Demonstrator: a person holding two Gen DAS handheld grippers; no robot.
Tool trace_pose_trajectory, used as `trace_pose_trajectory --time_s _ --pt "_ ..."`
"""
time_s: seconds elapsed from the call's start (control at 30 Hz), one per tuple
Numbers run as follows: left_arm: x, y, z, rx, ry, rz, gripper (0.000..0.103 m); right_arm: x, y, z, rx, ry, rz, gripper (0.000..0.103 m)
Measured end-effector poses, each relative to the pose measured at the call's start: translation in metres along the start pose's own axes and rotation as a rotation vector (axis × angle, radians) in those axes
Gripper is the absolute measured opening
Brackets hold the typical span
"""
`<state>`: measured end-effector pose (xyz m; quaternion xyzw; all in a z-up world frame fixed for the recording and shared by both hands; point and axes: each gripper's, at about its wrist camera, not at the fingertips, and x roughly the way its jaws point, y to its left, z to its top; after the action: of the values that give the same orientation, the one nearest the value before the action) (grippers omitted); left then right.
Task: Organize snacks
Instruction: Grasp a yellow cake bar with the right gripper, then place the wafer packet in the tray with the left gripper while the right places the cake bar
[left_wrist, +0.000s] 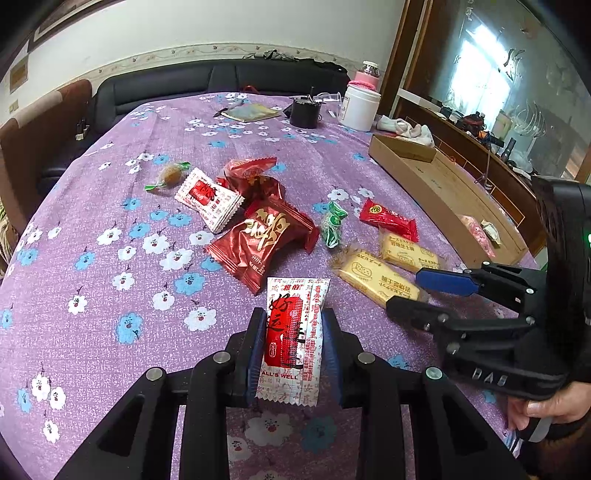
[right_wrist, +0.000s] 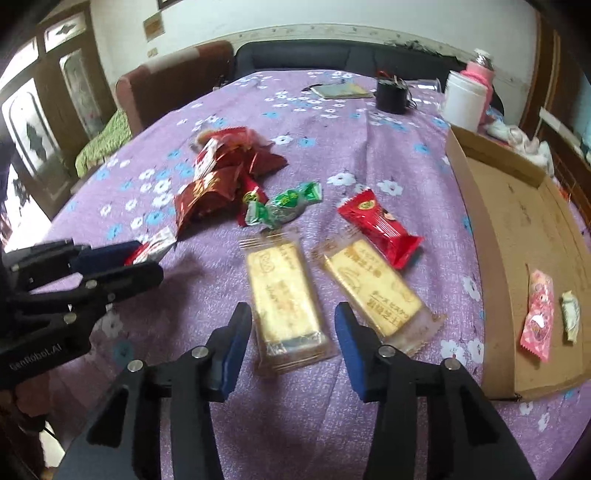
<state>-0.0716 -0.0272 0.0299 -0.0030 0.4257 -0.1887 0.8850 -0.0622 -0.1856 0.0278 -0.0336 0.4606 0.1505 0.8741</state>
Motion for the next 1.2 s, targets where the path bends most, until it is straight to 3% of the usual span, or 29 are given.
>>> trace_pose_trajectory --time_s 0.1,0.17,0.57,1.2 --pt "-0.001 0.001 0.0 -0.002 0.001 -0.003 0.031 0.002 0.008 -0.002 -0.045 -0.003 -0.008 0.045" --pt "-0.001 0.001 0.0 0.0 0.0 -0.001 0.031 0.004 0.008 -0.002 -0.056 0.003 -0.019 0.035" --pt "-0.003 -0.002 0.003 0.003 -0.004 -0.001 0.031 -0.016 -0.003 0.001 0.015 -0.053 0.074 0.034" --pt "-0.001 -0.04 0.02 0.071 -0.006 -0.003 0.031 -0.046 -0.037 -0.003 0.11 -0.137 0.14 0.034"
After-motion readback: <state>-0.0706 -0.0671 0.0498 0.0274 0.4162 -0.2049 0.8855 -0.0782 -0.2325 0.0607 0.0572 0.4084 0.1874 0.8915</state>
